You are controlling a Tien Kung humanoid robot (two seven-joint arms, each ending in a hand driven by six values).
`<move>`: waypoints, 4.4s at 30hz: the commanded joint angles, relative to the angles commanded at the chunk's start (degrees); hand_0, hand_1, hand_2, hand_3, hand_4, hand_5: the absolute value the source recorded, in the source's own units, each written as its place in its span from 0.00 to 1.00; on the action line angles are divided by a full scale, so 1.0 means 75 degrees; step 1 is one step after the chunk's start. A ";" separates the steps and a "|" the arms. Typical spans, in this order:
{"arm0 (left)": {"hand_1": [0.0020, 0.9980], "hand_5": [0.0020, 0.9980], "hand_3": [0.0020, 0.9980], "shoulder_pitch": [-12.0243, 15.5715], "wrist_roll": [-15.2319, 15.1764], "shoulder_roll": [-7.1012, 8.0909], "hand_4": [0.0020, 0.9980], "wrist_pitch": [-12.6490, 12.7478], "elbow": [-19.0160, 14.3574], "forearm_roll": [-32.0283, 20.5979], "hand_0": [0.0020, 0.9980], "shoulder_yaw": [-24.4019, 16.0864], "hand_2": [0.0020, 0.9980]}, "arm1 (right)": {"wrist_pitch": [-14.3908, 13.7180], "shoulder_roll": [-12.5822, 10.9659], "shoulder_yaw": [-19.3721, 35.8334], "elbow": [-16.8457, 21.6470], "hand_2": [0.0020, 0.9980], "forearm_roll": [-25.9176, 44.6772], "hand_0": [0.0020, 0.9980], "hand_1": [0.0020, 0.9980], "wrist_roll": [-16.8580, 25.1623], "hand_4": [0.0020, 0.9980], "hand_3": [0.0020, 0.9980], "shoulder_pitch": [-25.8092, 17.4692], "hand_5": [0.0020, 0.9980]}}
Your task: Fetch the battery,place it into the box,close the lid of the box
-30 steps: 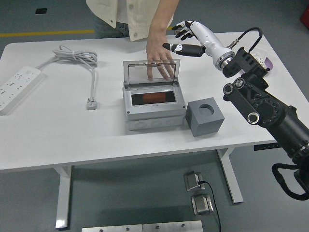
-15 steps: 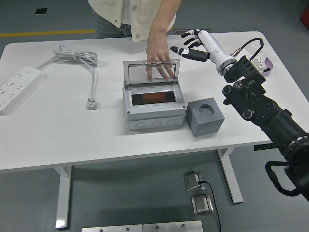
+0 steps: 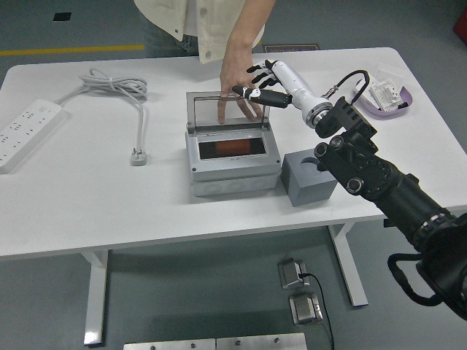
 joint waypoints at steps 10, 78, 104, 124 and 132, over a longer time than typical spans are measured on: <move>0.64 0.15 0.60 0.0008 -0.0012 -0.0019 0.63 0.0004 0.0000 0.0022 0.61 -0.0046 0.61 | 0.0021 -0.0183 -0.0381 0.0485 0.65 0.0070 0.70 0.59 -0.0064 0.97 0.74 -0.0222 0.72; 0.64 0.14 0.60 0.0149 0.0004 -0.0150 0.62 0.0019 0.0000 0.0026 0.61 -0.0204 0.61 | 0.0470 -0.1059 -0.0102 0.3568 0.64 -0.1309 0.62 0.56 -0.1011 0.97 0.75 -0.1620 0.75; 0.64 0.14 0.60 0.0325 -0.0006 -0.0267 0.63 0.0032 0.0000 -0.0190 0.61 -0.0040 0.61 | -0.0295 -0.1108 0.4167 0.6124 0.63 -0.1846 0.62 0.54 -0.0435 0.97 0.73 -0.4599 0.75; 0.64 0.14 0.60 0.0313 -0.0042 -0.0105 0.63 0.0032 0.0000 -0.0118 0.61 -0.0025 0.61 | -0.1244 -0.1027 0.5338 0.6205 0.85 0.0236 0.77 0.77 0.0792 0.98 0.84 -0.5641 0.75; 0.64 0.14 0.60 0.0397 -0.0048 -0.0143 0.63 0.0035 0.0000 -0.0174 0.61 -0.0054 0.61 | -0.1180 -0.1112 0.5537 0.6485 0.86 0.0024 0.78 0.77 0.0698 0.98 0.88 -0.5794 0.76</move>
